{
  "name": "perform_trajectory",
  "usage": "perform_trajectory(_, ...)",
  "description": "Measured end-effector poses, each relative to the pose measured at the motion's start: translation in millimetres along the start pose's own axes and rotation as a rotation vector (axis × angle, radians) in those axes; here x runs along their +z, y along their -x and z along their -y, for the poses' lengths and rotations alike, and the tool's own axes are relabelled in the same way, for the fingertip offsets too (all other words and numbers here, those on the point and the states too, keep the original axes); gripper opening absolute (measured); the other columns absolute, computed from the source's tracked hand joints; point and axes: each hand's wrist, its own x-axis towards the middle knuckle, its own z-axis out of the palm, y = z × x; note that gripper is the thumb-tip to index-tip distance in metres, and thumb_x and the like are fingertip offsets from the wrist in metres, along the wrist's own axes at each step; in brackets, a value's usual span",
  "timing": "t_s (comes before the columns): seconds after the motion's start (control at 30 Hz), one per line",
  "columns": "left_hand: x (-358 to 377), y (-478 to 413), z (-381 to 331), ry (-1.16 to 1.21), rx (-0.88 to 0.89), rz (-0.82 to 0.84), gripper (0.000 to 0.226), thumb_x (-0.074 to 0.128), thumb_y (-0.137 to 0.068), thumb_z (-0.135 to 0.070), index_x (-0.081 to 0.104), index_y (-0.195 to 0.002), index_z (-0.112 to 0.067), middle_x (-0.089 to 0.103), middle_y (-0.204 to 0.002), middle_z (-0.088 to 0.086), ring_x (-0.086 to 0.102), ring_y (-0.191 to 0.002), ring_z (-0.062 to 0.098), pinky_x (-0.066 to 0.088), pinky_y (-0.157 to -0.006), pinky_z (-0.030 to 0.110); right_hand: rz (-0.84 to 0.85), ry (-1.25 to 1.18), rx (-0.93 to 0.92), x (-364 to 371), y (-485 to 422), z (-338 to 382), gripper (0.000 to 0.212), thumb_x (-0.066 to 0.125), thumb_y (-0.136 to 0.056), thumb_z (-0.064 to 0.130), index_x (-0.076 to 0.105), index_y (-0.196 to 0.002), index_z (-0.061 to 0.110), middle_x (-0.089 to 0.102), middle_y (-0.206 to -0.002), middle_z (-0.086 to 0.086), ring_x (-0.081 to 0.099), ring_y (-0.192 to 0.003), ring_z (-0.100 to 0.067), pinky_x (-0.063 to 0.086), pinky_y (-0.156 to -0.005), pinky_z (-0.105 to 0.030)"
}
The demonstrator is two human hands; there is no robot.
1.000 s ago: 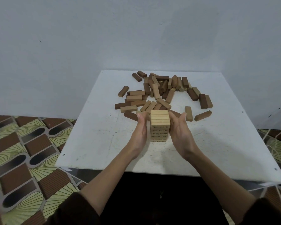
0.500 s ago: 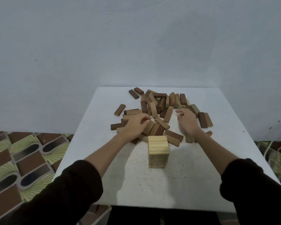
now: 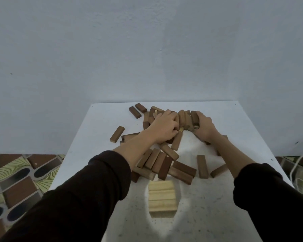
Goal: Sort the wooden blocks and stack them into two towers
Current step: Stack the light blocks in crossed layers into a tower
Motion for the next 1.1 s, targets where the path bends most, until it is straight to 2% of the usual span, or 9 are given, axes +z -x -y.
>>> perform_trajectory(0.1, 5, -4, -4, -0.039, -0.005, -0.055, 0.027, 0.051, -0.094, -0.031, 0.071, -0.104, -0.016, 0.048, -0.119, 0.005, 0.036, -0.113, 0.021, 0.032, -0.087, 0.035, -0.004, -0.008, -0.055, -3, -2, 0, 0.068, 0.077, -0.074, 0.028, 0.046, -0.131, 0.009, 0.057, -0.122, -0.012, 0.051, -0.112, -0.033, 0.045, -0.094, -0.042)
perform_trajectory(0.2, 11, -7, -5, -0.068, -0.028, -0.095, 0.032, 0.049, -0.095, -0.036, 0.069, -0.107, -0.015, 0.048, -0.117, 0.004, 0.036, -0.112, 0.021, 0.029, -0.081, 0.033, 0.009, -0.034, -0.078, -10, 0, -1, 0.067, 0.081, -0.067, 0.010, 0.049, -0.126, 0.002, 0.060, -0.112, -0.013, 0.055, -0.095, -0.026, 0.039, -0.069, -0.017)
perform_trajectory(0.27, 14, -5, -4, -0.066, -0.041, -0.091, 0.032, 0.049, -0.095, -0.036, 0.068, -0.109, -0.014, 0.047, -0.116, 0.005, 0.037, -0.112, 0.022, 0.028, -0.080, 0.034, 0.046, -0.023, -0.092, -12, 3, 0, 0.070, 0.081, -0.066, 0.005, 0.046, -0.127, 0.002, 0.058, -0.105, -0.010, 0.051, -0.086, -0.020, 0.034, -0.057, -0.010)
perform_trajectory(0.33, 17, -1, -4, -0.061, -0.053, -0.078, 0.032, 0.050, -0.095, -0.034, 0.067, -0.111, -0.012, 0.046, -0.115, 0.006, 0.037, -0.111, 0.023, 0.028, -0.081, 0.034, 0.071, -0.018, -0.113, -12, 6, 1, 0.071, 0.080, -0.068, 0.007, 0.043, -0.129, 0.003, 0.057, -0.107, -0.010, 0.050, -0.087, -0.019, 0.037, -0.061, -0.016)
perform_trajectory(0.47, 18, 4, -4, -0.029, -0.073, -0.044, 0.033, 0.050, -0.095, -0.032, 0.064, -0.116, -0.012, 0.045, -0.117, 0.005, 0.035, -0.113, 0.023, 0.030, -0.090, 0.036, 0.057, 0.046, -0.125, -10, 8, 5, 0.069, 0.077, -0.072, 0.011, 0.042, -0.131, 0.003, 0.056, -0.117, -0.016, 0.054, -0.103, -0.030, 0.045, -0.082, -0.034)
perform_trajectory(0.67, 17, 11, -5, 0.027, -0.091, -0.005, 0.029, 0.050, -0.095, -0.030, 0.063, -0.114, -0.012, 0.047, -0.118, 0.005, 0.032, -0.121, 0.022, 0.028, -0.096, 0.037, 0.064, 0.177, -0.100, -5, 14, 3, 0.054, 0.065, -0.079, 0.009, 0.040, -0.126, 0.004, 0.058, -0.107, -0.017, 0.054, -0.091, -0.029, 0.050, -0.074, -0.041)
perform_trajectory(0.87, 10, 19, -5, 0.089, -0.116, -0.006, 0.029, 0.051, -0.095, -0.028, 0.062, -0.116, -0.013, 0.048, -0.120, 0.003, 0.032, -0.121, 0.019, 0.027, -0.096, 0.036, -0.003, 0.071, -0.066, 1, 23, 2, 0.037, 0.060, -0.082, 0.003, 0.041, -0.114, 0.004, 0.050, -0.082, -0.008, 0.046, -0.069, -0.018, 0.038, -0.055, -0.029)
perform_trajectory(1.03, 8, 25, -3, 0.142, -0.144, -0.002, 0.028, 0.051, -0.095, -0.026, 0.062, -0.118, -0.014, 0.049, -0.117, 0.003, 0.034, -0.116, 0.019, 0.026, -0.094, 0.037, -0.193, -0.183, -0.007, -1, 27, 0, 0.023, 0.046, -0.090, -0.003, 0.042, -0.113, -0.001, 0.057, -0.088, -0.016, 0.047, -0.064, -0.018, 0.037, -0.053, -0.027)
perform_trajectory(1.1, 7, 27, -2, 0.148, -0.151, 0.001, 0.028, 0.051, -0.095, -0.026, 0.062, -0.118, -0.014, 0.049, -0.117, 0.003, 0.035, -0.115, 0.019, 0.026, -0.095, 0.036, -0.245, -0.211, -0.043, 0, 29, 0, 0.023, 0.043, -0.091, -0.005, 0.042, -0.114, 0.000, 0.058, -0.079, -0.014, 0.047, -0.064, -0.021, 0.037, -0.055, -0.026)
